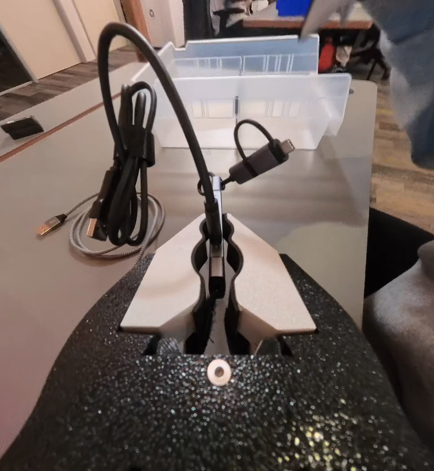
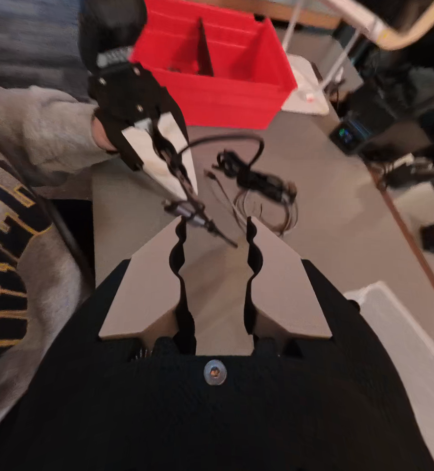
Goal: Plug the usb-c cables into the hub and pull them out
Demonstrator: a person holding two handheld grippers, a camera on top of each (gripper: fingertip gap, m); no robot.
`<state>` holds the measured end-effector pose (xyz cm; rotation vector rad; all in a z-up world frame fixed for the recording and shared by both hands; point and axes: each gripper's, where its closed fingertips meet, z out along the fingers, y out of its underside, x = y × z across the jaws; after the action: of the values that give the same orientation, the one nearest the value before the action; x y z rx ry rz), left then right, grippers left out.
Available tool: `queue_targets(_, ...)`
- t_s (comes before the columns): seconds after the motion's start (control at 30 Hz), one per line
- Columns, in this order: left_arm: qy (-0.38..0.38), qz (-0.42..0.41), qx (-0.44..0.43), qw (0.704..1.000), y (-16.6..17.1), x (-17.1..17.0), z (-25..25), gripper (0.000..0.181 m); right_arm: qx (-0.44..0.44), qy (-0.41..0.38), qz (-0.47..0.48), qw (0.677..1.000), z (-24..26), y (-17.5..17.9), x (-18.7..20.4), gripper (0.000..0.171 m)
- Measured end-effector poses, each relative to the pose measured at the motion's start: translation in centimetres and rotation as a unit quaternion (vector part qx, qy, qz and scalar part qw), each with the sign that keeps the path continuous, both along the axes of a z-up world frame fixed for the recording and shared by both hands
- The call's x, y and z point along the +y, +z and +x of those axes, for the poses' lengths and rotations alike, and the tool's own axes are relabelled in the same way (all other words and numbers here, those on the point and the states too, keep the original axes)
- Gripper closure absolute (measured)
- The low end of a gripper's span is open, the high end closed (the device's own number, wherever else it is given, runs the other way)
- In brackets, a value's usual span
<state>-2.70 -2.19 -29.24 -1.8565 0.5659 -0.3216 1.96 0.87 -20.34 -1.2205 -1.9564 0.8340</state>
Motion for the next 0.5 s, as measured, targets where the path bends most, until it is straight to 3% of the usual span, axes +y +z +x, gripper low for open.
queue_targets(0.03, 0.005, 0.004, -0.009, 1.0, 0.4, 0.0, -0.2, 0.175, -0.018, -0.021, -0.013, 1.0, 0.5, -1.3, 0.0, 0.125)
queue_targets(0.17, -0.004, 0.025, -0.04, 0.999, 2.0, -0.3, -0.1, 0.175, -0.079, -0.051, -0.095, 0.991, 1.0, -7.5, -1.8, 0.124)
queue_targets(0.23, -0.013, 0.033, -0.048, 0.998, 2.8, -0.6, 0.2, 0.175, -0.032, -0.073, -0.051, 0.996, 0.1, -8.8, -0.9, 0.106)
queue_targets(0.33, -0.021, 0.04, -0.035, 0.998, 3.3, -1.0, 0.5, 0.175, 0.077, -0.069, 0.01, 0.995, -0.7, -7.2, -0.3, 0.1)
queue_targets(0.5, -0.034, 0.055, -0.049, 0.997, 4.5, -1.4, 0.9, 0.174, 0.134, -0.047, -0.197, 0.97, -1.2, -5.4, -1.5, 0.09)
